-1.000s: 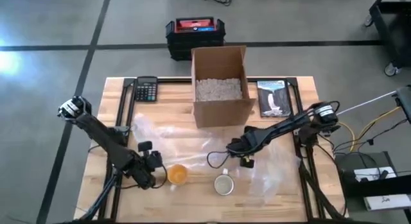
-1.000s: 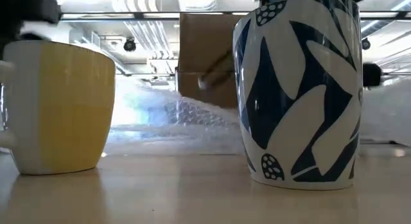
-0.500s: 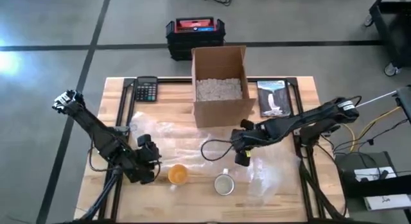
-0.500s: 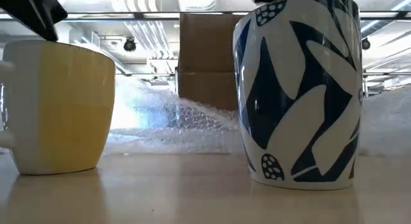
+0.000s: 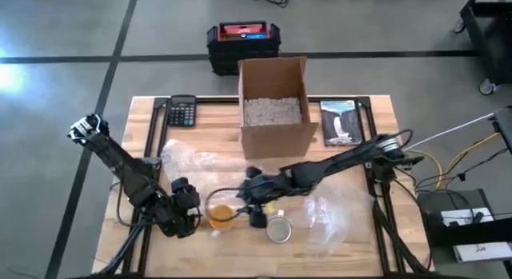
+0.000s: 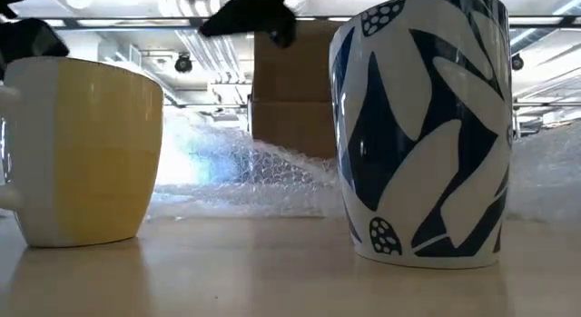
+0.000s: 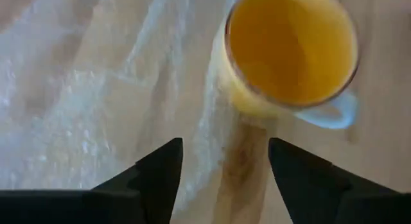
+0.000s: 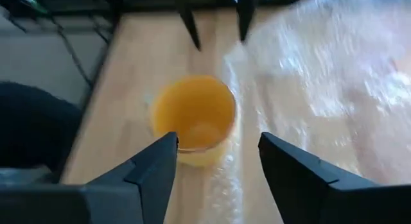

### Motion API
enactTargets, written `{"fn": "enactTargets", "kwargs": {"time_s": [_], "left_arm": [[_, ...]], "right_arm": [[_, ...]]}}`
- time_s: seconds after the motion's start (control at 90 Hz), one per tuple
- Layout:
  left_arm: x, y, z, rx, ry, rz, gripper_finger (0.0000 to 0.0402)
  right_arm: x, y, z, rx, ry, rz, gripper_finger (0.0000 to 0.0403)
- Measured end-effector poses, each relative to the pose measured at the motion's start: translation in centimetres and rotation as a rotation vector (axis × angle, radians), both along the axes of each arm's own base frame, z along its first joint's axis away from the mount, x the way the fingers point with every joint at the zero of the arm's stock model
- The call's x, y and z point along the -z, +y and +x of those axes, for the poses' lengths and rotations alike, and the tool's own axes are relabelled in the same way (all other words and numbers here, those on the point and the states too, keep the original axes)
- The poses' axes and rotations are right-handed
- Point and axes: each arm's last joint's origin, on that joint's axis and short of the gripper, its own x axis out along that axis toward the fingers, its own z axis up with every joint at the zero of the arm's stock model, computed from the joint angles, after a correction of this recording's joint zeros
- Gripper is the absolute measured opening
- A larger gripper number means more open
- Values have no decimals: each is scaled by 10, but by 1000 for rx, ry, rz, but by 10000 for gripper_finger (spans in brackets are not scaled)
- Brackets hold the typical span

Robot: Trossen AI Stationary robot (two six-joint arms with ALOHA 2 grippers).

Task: Wrap mug
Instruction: Wrap the yellow mug in bubble wrap

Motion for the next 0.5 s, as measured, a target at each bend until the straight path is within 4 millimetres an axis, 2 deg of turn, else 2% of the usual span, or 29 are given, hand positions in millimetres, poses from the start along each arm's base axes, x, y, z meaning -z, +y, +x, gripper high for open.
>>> {"fn": "enactTargets", "kwargs": {"time_s": [0.267,0.5], "left_arm": [[15,-5,-10,-31,21,-14,177],[23,-7,-10,-24,-12,-58,152]], "right_arm": [[27,6,50,35,147,-56,172],[53,5,70,52,248,-72,148]]}}
